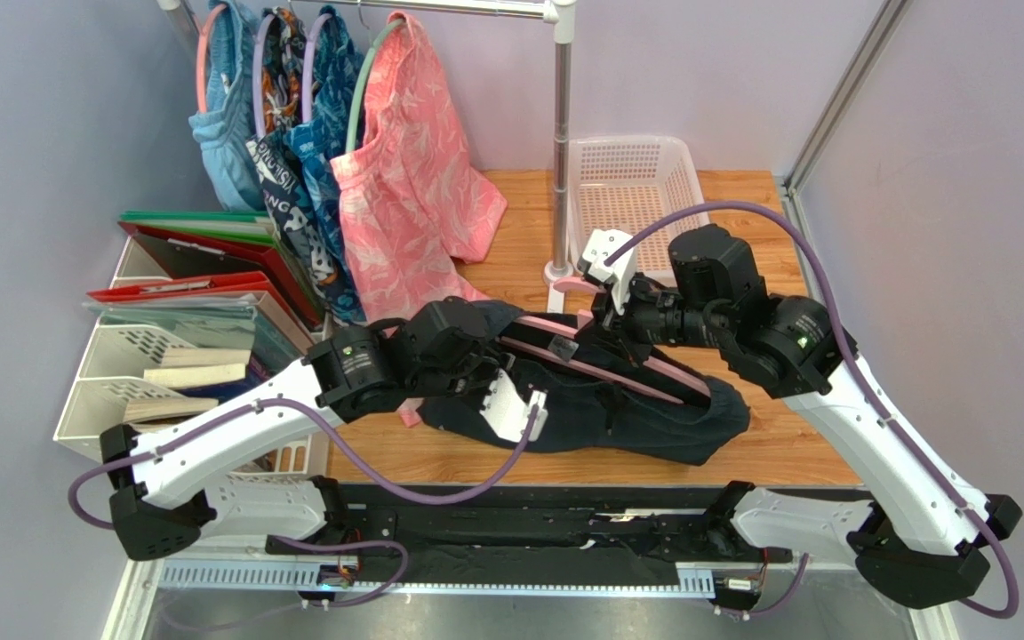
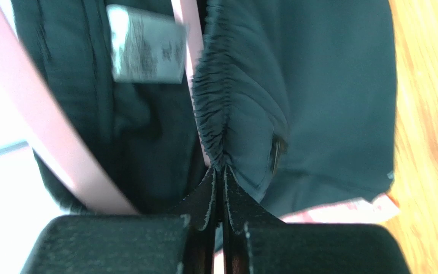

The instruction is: Place the shorts on the hanger

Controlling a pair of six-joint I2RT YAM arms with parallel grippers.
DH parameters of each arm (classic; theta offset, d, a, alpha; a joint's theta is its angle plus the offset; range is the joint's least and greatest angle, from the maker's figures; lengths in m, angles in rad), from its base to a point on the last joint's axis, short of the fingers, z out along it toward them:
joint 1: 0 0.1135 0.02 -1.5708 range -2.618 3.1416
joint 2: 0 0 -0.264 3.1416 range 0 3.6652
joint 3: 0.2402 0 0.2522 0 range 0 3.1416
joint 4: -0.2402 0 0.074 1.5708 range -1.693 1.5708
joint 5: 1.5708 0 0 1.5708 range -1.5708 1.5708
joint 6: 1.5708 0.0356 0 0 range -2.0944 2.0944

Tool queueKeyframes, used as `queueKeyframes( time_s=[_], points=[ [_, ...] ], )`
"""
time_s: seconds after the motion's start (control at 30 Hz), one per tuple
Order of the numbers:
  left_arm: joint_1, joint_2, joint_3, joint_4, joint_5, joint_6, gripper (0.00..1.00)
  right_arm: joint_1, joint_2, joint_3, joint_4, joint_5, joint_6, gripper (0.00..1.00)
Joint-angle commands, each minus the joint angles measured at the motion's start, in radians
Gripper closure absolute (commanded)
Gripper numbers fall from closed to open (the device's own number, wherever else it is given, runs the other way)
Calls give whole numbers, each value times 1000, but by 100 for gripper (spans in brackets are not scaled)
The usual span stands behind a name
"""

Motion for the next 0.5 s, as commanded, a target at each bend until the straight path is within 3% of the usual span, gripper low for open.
queueKeyframes(
  time_s=[0.0, 0.2, 0.47],
  points=[
    [87, -99, 73, -66, 59, -27, 100, 5, -58, 28, -5, 8, -41, 100],
    [178, -177, 115, -86, 130, 12, 100, 5, -84, 20, -52, -22, -97, 100],
    [230, -116, 190, -123, 178, 26, 100, 29, -57, 121, -117, -87, -137, 100]
  ],
)
